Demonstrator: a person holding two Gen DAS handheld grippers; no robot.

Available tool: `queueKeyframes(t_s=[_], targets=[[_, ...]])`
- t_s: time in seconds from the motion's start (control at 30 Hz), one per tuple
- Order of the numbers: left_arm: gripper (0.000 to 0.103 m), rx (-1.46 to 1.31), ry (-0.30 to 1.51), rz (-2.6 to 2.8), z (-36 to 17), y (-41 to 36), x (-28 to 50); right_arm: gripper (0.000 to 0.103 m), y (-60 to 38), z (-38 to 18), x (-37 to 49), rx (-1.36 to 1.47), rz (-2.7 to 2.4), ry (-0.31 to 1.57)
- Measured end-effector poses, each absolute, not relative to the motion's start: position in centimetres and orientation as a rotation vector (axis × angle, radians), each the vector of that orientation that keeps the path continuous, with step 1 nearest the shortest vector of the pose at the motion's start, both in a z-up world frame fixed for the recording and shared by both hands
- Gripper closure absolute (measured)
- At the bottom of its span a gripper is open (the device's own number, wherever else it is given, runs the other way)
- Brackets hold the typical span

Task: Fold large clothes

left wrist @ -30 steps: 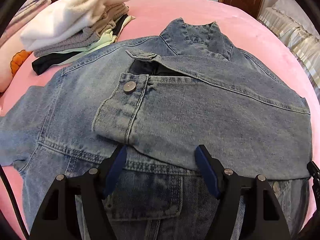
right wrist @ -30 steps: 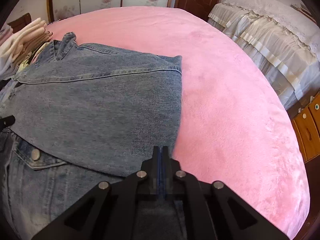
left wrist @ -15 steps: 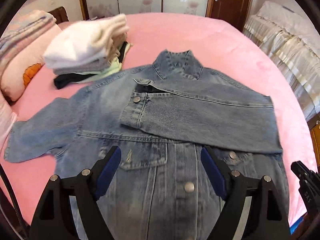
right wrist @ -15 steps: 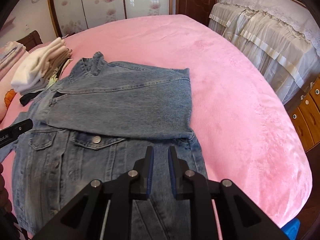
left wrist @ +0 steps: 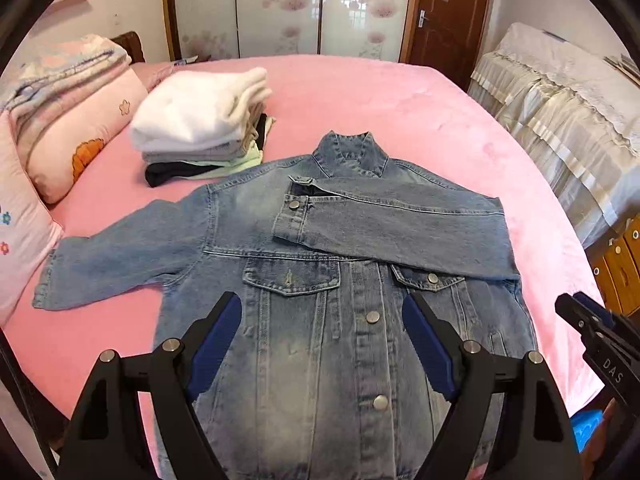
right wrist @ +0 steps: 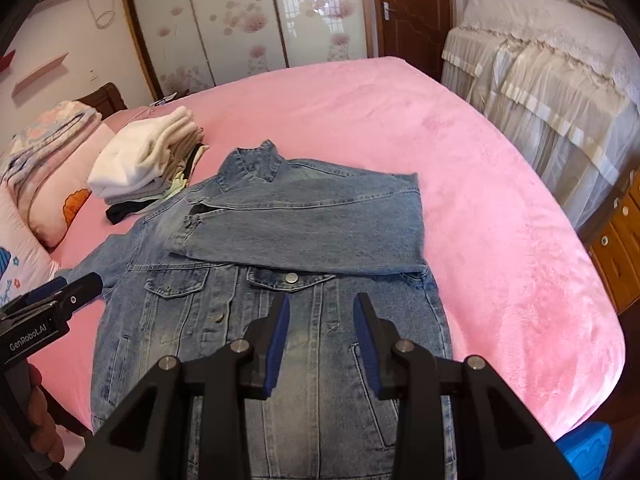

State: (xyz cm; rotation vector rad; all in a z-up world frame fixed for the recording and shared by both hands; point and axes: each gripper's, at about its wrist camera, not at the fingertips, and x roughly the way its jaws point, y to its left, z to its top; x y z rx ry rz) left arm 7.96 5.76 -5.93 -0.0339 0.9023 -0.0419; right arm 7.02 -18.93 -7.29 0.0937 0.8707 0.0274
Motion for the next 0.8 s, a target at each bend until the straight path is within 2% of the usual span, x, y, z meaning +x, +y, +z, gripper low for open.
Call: queueKeyframes(t_s=[0.37,0.53,0.8], targets=[[0.020,-0.032,0.884,-0.006,-5.5,10.8,3.1,0.070,-12.8,-8.1,4.0,-0.033,0.114,0.905],[0.020,-0.080,0.922,0.023,-6.2,16.8,3.5,0.070,-8.7,-8.6,4.5,-0.083,0.165,0.923],[0.020,-0.152,1.016,0.077,-7.9,31.6,6.6,0.070,0.8,-9.7,6.7,-0.203,0.300,0.920]])
